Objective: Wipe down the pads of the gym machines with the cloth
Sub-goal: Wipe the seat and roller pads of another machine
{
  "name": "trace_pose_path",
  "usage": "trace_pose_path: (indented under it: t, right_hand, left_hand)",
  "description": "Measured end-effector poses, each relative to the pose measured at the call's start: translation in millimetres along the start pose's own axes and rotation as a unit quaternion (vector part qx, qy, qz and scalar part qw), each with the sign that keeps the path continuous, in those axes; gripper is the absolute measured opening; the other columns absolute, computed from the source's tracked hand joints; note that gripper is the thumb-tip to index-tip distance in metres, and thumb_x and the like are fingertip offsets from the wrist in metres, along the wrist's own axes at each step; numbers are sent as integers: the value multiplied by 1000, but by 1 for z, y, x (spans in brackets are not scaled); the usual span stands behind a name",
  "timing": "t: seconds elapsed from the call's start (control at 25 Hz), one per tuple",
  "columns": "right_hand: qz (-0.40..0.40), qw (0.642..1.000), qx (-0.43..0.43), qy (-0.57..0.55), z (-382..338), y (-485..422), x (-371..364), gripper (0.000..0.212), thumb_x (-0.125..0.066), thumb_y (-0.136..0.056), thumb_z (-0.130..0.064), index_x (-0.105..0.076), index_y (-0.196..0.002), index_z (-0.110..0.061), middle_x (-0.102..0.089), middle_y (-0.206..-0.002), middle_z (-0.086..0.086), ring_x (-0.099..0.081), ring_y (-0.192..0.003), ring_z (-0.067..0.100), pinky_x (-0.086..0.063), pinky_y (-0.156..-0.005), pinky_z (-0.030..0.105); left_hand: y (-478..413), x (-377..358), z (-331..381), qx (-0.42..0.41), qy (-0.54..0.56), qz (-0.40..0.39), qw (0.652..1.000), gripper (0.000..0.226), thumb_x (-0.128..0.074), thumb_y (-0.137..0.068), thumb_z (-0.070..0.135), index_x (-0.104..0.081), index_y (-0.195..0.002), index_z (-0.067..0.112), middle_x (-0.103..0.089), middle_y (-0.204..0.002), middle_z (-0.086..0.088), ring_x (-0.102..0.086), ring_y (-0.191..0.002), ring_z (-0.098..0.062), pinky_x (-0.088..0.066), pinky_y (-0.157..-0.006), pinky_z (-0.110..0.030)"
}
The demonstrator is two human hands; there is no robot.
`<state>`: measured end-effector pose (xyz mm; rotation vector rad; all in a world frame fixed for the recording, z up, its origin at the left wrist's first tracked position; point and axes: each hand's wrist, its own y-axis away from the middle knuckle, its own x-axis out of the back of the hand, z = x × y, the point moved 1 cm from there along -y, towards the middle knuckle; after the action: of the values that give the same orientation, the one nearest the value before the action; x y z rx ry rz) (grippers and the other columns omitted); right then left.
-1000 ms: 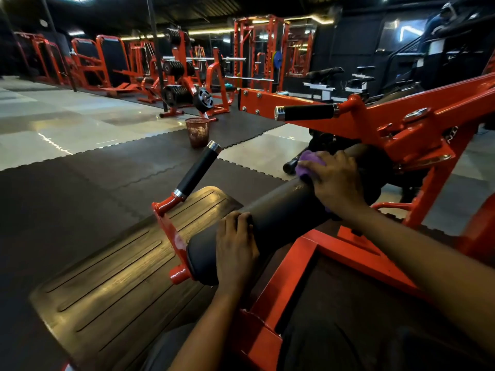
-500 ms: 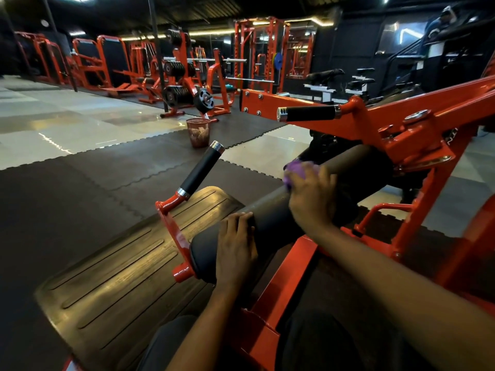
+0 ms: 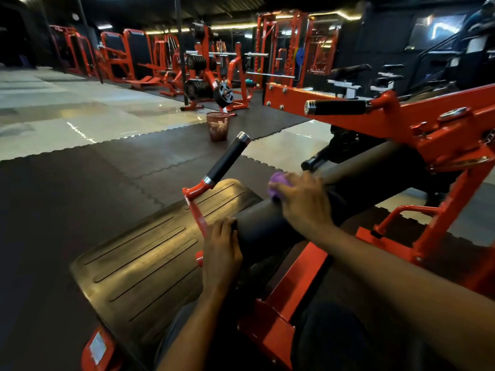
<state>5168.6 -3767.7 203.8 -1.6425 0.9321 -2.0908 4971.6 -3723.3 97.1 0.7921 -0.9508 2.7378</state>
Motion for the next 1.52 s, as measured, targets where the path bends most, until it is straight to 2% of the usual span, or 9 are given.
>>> trace_pose_path:
  t: [0.12, 0.32, 0.56, 0.64, 0.72, 0.92, 1.12, 1.36, 1.52]
  right_hand:
    - [40, 991, -127, 31, -19, 8, -4, 34, -64, -87, -21, -70, -119, -30, -62, -124, 7, -47, -106, 34, -32, -84, 41]
    - [2, 999, -17, 28, -104, 24, -22, 28, -65, -91, -30, -68, -118, -24, -61, -123, 8, -51, -104, 32, -38, -84, 42]
    - [-76, 995, 67, 6, -165, 43, -26, 53, -79, -78, -34, -63, -126, -21, -60, -125, 15, -55, -111, 36, -49, -83, 43]
    - [-82, 991, 101, 2, -148, 40, -25, 61, -83, -73, -37, -62, -129, -24, -59, -130, 14, -53, -114, 37, -49, -84, 44]
    - [-57, 993, 105, 18, -123, 38, -23, 53, -79, -75, -32, -65, -127, -28, -58, -131, 11, -50, -111, 35, -48, -81, 43]
    - [-25, 998, 47, 39, -39, 19, -7, 46, -57, -79, -23, -67, -123, -32, -54, -135, 9, -47, -110, 34, -44, -82, 42]
    - [16, 998, -16, 54, 48, -1, 6, 38, -60, -85, -19, -69, -119, -35, -55, -135, 9, -47, -107, 36, -39, -82, 41]
    - [53, 991, -84, 91, 156, -16, 30, 56, -21, -95, -33, -67, -127, -37, -53, -143, 9, -47, -112, 41, -35, -85, 43]
    - [64, 972, -221, 35, 216, -48, 58, 41, -48, -95, -17, -69, -125, -35, -59, -129, 10, -50, -107, 39, -36, -91, 44]
  left_hand:
    - [7, 14, -7, 2, 7, 4, 1000, 32, -51, -100, 17, -55, -132, 17, -49, -135, 0, -46, -121, -11, -49, -101, -36]
    - [15, 43, -37, 63, -11, 55, 996, 38, -65, -91, 6, -57, -127, 15, -55, -124, -4, -50, -112, -9, -52, -93, -31]
    - [10, 60, -33, 93, -1, 77, 993, 49, -58, -83, 24, -58, -127, 3, -59, -124, -12, -57, -112, -22, -52, -93, -34]
    - [6, 50, -37, 97, -12, 70, 993, 46, -76, -84, 17, -56, -126, 10, -58, -122, -6, -57, -110, -17, -46, -87, -21]
    - [4, 38, -33, 85, 5, 55, 995, 39, -72, -89, 13, -56, -125, 14, -56, -122, -4, -56, -111, -15, -40, -84, -15]
    - [-4, 15, 2, 38, -16, 57, 998, 32, -49, -94, 20, -62, -121, 9, -62, -121, -8, -55, -114, -20, -47, -98, -33]
    - [-33, -17, 52, -31, -37, 45, 998, 24, -51, -99, 22, -64, -118, 14, -64, -117, -4, -55, -111, -17, -37, -97, -28]
    - [-78, -54, 102, -84, -70, -43, 993, 33, -42, -104, 31, -62, -126, 15, -64, -122, -4, -53, -113, -18, -45, -98, -38]
    - [-79, -61, 105, -79, -75, -70, 992, 37, -40, -105, 35, -58, -130, 15, -62, -126, -5, -52, -116, -18, -44, -99, -37]
